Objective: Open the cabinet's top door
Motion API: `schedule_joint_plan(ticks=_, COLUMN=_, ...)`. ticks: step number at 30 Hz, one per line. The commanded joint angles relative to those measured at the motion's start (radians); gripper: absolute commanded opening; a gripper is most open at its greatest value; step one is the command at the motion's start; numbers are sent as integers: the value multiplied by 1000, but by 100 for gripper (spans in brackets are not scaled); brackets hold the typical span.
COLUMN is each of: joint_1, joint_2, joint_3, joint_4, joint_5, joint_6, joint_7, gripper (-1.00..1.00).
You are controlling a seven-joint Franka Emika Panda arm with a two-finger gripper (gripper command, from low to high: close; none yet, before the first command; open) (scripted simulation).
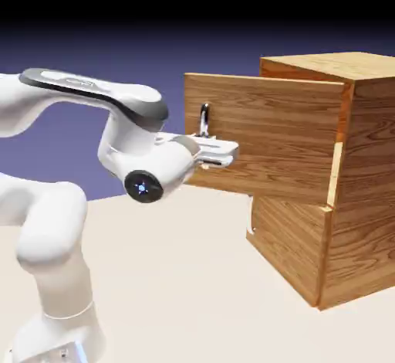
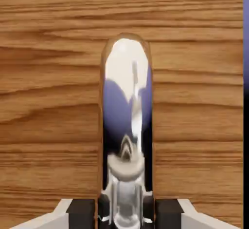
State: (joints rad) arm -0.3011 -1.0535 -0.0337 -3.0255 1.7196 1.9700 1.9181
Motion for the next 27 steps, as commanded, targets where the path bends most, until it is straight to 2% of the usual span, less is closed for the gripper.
schedule_joint_plan(ticks=1, joint_1=-10, joint_2=9, joint_3=-32, joint_4=4, joint_5=-45, joint_6=-32, joint_7=1, gripper=-100)
schedule_joint_plan(ticks=10, joint_1=-61, joint_2=211, joint_3=-336, joint_4=140, joint_5=-436, joint_6=-357, joint_7=-49, gripper=-100)
schedule_joint_plan(ticks=18, joint_1=11, joint_2=501, joint_3=-566, joint_4=391, joint_5=-683, joint_6=-670, joint_7=-149, gripper=-100)
schedule_joint_plan(ticks=27, joint_1=109, joint_2=827, joint_3=-729, joint_4=694, joint_5=-810, joint_6=-1000, joint_7=-299, gripper=-100)
